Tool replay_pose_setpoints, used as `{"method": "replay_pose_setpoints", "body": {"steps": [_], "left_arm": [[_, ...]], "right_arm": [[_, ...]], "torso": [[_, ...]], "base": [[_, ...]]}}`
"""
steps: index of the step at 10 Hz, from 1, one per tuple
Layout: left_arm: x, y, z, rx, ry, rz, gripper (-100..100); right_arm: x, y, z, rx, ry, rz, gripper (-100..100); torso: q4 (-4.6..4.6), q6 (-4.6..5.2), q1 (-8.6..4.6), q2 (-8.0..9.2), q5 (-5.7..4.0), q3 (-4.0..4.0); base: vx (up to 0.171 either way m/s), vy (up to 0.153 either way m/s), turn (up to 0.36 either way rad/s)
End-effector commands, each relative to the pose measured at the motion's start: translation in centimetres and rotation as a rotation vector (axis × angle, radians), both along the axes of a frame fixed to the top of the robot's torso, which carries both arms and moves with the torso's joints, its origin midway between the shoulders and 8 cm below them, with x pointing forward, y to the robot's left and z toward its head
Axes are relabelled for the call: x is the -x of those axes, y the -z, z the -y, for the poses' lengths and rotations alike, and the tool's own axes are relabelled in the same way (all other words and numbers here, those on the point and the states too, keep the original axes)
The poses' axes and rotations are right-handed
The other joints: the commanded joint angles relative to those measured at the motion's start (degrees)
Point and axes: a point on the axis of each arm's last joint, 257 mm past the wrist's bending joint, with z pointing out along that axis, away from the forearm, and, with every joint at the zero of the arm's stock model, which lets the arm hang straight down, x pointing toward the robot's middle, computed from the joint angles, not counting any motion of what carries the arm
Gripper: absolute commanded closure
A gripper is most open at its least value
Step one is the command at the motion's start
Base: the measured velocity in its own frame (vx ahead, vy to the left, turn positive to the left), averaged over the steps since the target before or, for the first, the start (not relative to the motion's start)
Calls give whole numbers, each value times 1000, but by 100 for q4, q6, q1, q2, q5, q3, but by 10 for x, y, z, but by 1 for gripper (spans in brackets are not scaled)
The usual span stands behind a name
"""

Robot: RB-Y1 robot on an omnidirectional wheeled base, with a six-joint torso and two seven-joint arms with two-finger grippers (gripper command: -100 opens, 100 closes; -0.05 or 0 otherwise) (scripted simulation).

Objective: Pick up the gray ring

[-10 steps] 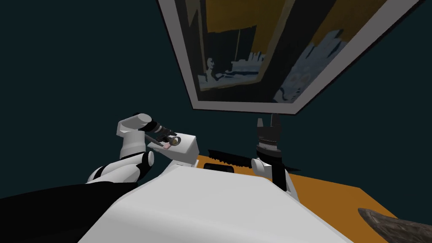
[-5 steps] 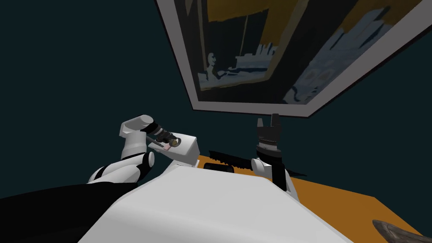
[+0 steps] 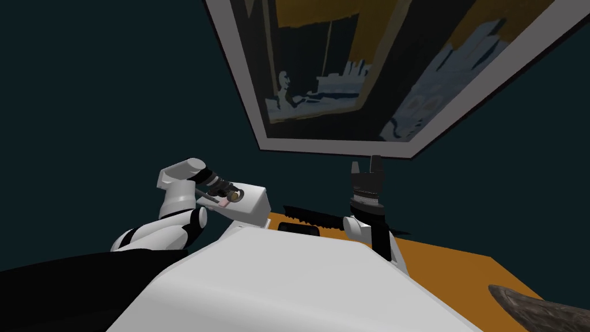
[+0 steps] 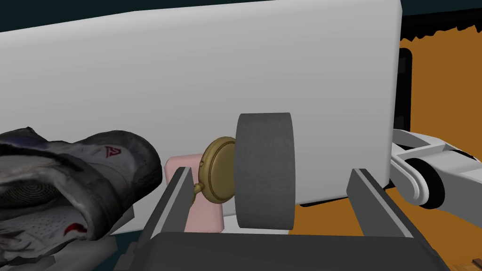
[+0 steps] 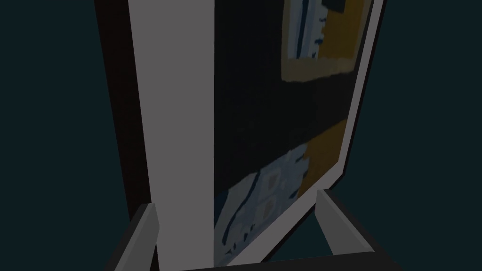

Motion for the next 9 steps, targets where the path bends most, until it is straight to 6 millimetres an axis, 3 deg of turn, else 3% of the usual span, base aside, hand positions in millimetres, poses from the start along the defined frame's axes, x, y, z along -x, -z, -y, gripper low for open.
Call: {"method": "replay_pose_setpoints", "body": {"steps": [1, 5, 6, 8, 9], "left_arm": [[7, 4, -15, 0, -19, 1, -100], [22, 9, -52, -12, -62, 7, -100], [24, 12, -51, -3, -67, 0, -100], [33, 14, -69, -10, -88, 4, -100], [29, 14, -63, -7, -83, 1, -100]], "right_arm": [[0, 0, 0, 0, 0, 0, 0], [0, 0, 0, 0, 0, 0, 0], [0, 0, 0, 0, 0, 0, 0], [0, 0, 0, 0, 0, 0, 0], [0, 0, 0, 0, 0, 0, 0]], "torso": [[0, 0, 0, 0, 0, 0], [1, 0, -3, 5, -1, 3], [1, -1, 1, 4, 0, 2], [0, 0, 9, 1, 1, 1], [1, -1, 7, 2, 1, 1]], "base": [[-22, -67, -136], [-20, -66, -117], [-8, -35, -31], [-14, -40, -103], [-6, -19, -16]]}}
